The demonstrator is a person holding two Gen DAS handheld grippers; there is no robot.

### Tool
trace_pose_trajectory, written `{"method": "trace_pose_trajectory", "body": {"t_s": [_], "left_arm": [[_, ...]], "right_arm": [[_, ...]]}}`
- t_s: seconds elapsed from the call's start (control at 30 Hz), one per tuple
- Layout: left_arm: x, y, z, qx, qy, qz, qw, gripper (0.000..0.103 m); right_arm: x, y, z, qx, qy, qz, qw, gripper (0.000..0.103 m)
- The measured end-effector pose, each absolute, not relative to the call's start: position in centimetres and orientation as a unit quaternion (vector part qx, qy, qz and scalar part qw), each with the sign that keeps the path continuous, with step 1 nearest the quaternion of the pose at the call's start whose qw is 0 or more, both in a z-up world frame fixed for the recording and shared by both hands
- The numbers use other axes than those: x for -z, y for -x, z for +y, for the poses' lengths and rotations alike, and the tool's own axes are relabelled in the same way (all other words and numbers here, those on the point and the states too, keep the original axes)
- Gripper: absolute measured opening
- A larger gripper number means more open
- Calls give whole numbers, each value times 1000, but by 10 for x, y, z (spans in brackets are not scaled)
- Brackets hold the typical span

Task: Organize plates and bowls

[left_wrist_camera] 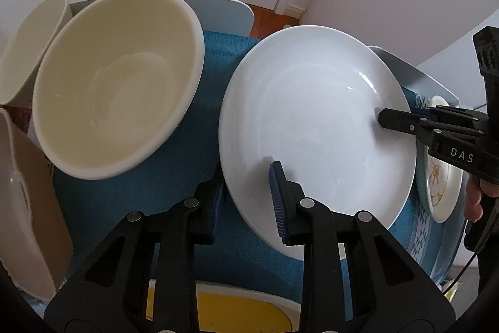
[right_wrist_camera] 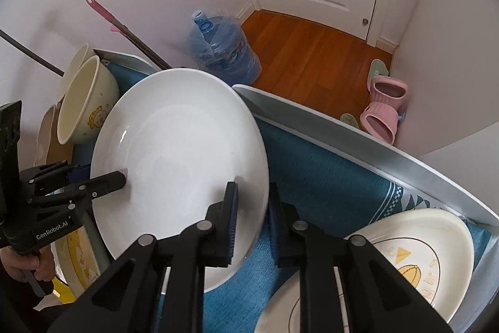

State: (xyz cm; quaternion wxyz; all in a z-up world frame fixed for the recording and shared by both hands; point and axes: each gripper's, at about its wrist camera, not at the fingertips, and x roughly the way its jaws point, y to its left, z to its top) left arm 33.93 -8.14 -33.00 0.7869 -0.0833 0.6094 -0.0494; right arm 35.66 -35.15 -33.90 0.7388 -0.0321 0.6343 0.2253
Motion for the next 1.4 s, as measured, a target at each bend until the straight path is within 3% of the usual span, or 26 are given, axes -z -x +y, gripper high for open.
{"method": "trace_pose_trajectory", "body": {"t_s": [0.4, 0.7, 1.0, 1.4], "left_arm": [[303, -328, -89, 35, 56, 588, 806, 20], [269, -303, -85, 29, 49, 560, 827, 20], [247, -229, -72, 0, 52, 551, 833, 20], [261, -152, -43, 9, 85, 576, 813, 20]], "right_arm": [[334, -347, -351, -230, 16, 625, 746, 16], [297, -322, -347, -235, 10, 602, 763, 16], [269, -252, -321, -265, 20, 586, 766, 16], [267, -175, -282, -265, 17, 583, 768, 16]]}}
